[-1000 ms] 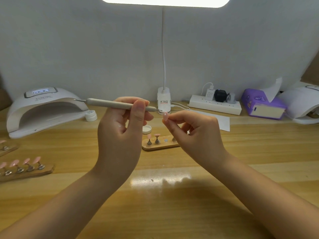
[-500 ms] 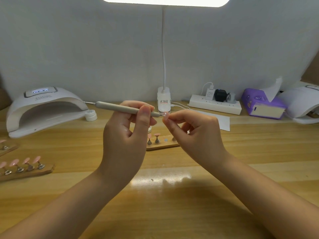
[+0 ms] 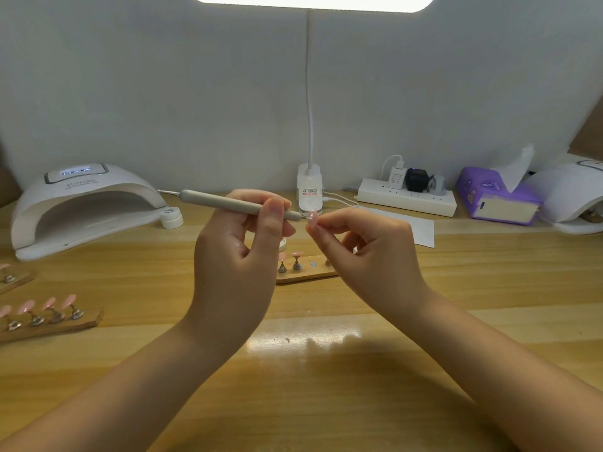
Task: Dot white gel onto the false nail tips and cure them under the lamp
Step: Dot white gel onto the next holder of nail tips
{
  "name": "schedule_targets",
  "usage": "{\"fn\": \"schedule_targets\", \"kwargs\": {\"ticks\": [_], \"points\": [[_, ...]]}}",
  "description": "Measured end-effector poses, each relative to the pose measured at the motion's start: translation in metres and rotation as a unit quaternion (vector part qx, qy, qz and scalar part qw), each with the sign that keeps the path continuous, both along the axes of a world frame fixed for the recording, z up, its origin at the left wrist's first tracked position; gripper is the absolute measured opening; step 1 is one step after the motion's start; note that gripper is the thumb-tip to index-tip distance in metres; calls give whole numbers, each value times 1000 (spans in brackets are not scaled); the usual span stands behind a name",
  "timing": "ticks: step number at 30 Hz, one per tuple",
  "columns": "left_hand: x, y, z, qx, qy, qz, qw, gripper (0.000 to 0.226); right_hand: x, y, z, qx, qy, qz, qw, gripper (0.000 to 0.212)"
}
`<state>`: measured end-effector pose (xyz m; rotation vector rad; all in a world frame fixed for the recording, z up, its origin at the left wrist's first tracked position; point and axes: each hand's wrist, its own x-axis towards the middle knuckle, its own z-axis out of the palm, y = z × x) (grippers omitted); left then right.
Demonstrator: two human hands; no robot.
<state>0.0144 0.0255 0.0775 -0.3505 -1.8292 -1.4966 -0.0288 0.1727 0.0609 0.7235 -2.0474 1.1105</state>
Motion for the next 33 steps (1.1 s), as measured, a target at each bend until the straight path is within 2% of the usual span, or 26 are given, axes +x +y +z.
{"fn": "schedule_targets", "kwargs": {"ticks": [8,17,22,33], "points": [[1,-2,3,9,24,-6,1000,14,0,0,0,-7,-10,-4,1000,20],[2,0,1,9,-9,-18,1000,15,2,0,0,3,0,-7,1000,22],[1,0,1,9,-14,-19,1000,15,1,0,1,1,5,-4,1000,13],[0,0,0,3,-17,-13,1000,16,1,0,-1,8,9,-4,1000,13]]}}
